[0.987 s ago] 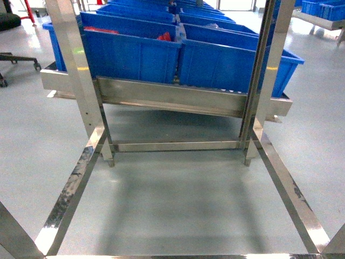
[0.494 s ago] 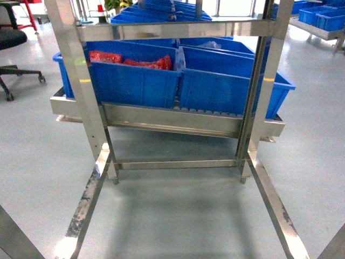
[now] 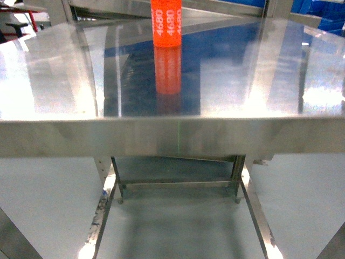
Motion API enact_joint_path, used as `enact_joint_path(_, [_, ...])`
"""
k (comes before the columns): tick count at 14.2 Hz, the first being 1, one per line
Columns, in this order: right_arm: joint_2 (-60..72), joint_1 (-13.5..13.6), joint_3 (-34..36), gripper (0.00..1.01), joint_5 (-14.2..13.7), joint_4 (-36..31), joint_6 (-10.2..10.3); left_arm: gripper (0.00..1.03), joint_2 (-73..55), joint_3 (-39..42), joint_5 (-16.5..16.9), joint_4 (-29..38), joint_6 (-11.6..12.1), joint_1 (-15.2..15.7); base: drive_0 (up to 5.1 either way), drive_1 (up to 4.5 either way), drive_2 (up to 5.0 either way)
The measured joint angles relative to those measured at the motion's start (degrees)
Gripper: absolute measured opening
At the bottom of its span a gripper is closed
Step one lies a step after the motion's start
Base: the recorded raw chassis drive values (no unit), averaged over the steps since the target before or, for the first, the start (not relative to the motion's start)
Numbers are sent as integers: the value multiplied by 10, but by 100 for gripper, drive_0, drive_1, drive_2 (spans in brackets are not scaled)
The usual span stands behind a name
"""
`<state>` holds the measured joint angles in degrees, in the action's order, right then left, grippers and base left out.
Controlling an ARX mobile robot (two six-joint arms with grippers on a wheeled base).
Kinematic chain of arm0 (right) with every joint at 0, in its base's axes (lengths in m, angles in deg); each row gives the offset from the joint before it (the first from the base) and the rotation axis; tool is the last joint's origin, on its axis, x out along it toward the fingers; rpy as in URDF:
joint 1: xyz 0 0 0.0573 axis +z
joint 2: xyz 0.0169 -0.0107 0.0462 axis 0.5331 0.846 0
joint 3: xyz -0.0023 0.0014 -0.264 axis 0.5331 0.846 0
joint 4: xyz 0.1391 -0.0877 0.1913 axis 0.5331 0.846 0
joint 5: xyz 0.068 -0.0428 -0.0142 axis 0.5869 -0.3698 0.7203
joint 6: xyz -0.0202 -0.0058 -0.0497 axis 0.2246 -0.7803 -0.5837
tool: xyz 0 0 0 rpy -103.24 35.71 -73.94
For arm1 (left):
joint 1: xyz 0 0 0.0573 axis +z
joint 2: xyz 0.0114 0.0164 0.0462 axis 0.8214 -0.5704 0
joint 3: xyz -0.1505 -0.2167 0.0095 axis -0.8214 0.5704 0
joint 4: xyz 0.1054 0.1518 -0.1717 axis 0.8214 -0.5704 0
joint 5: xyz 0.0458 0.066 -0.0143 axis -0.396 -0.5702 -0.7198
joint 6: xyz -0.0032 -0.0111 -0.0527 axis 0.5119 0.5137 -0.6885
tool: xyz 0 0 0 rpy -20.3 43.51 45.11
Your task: Pick capacitor and pack into box
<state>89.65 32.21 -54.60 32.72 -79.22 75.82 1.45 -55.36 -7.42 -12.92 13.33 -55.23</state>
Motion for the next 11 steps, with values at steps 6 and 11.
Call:
enact_joint_path(6, [0, 0, 0, 98, 0, 0, 0, 98, 0, 0, 1, -1, 0, 0, 0, 0, 0])
enact_joint_path(11, [0, 0, 0, 98, 0, -3, 1, 98, 0, 0, 1, 4, 0, 0, 0, 0, 0])
